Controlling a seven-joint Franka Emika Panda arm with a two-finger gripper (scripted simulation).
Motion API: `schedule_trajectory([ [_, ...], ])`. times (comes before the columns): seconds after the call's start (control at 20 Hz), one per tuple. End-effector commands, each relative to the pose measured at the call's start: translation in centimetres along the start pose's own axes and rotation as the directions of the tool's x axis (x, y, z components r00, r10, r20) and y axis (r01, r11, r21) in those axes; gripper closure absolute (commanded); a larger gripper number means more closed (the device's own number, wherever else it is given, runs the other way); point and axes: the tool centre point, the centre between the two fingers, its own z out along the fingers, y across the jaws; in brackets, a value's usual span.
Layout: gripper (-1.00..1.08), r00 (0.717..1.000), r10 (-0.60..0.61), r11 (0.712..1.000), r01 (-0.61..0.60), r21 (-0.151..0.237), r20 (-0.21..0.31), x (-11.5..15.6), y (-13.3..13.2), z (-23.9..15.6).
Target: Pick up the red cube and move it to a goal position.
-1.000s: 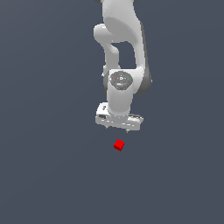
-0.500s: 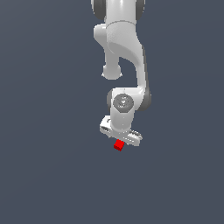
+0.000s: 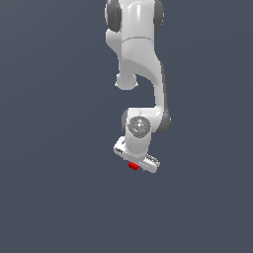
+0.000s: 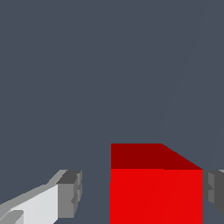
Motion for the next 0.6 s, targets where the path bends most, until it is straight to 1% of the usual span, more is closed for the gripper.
schedule_trajectory([
  [0.0, -0.92, 1.0, 0.007, 1.0, -0.007, 0.001, -0.001, 0.12, -0.07, 0.14],
  [0.05, 1.08, 1.0, 0.007, 1.0, -0.007, 0.001, -0.001, 0.12, -0.07, 0.14],
  [0.55, 1.08, 1.0, 0.006, 1.0, -0.006, 0.001, 0.0, 0.08, -0.12, 0.12],
])
